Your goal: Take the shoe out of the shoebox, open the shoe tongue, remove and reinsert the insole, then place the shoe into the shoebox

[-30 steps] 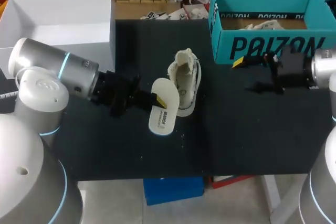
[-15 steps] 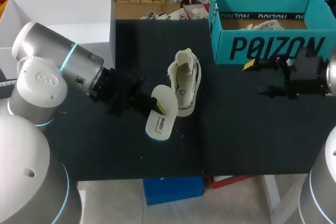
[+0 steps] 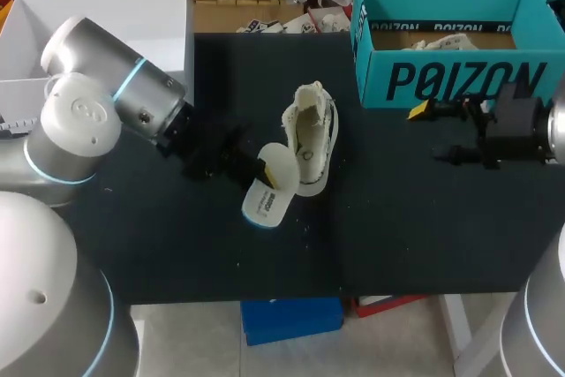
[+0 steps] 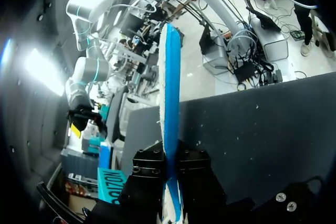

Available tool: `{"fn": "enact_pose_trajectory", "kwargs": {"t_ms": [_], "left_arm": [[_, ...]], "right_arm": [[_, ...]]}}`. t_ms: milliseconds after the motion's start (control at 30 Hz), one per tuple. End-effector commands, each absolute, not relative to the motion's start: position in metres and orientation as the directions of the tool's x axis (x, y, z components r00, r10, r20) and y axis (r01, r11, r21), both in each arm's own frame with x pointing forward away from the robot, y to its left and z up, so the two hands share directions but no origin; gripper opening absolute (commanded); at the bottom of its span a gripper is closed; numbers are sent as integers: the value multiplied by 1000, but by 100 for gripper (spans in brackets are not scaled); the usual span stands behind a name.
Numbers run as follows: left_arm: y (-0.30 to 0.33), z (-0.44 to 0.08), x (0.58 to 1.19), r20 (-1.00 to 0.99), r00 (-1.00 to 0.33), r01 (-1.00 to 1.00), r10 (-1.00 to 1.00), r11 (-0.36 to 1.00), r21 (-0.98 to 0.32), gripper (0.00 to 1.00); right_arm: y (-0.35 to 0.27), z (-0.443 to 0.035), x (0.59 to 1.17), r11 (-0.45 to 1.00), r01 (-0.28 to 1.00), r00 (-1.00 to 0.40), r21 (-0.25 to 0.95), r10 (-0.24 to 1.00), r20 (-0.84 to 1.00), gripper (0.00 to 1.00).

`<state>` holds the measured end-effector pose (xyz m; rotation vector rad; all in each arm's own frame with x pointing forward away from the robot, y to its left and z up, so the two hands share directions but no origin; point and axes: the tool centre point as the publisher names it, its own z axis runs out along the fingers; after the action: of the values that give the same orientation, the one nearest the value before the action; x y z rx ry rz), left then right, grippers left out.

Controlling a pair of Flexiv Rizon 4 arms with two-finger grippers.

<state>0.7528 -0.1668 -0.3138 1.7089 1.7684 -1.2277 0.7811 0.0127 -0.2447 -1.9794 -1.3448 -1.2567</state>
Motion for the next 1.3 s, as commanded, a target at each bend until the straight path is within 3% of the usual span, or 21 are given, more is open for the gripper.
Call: {"fn": "enact_pose_trajectory", "kwargs": {"t_ms": [33, 1300], "left_arm": [[-178, -316, 766, -774, -169, 931, 611, -159, -329, 0], [-207, -350, 816, -735, -218, 912, 642, -134, -388, 0]], "right_arm": [[13, -244, 781, -434, 892, 118, 129, 497, 859, 100], [13, -244, 781, -434, 892, 118, 129, 497, 859, 100]]}}
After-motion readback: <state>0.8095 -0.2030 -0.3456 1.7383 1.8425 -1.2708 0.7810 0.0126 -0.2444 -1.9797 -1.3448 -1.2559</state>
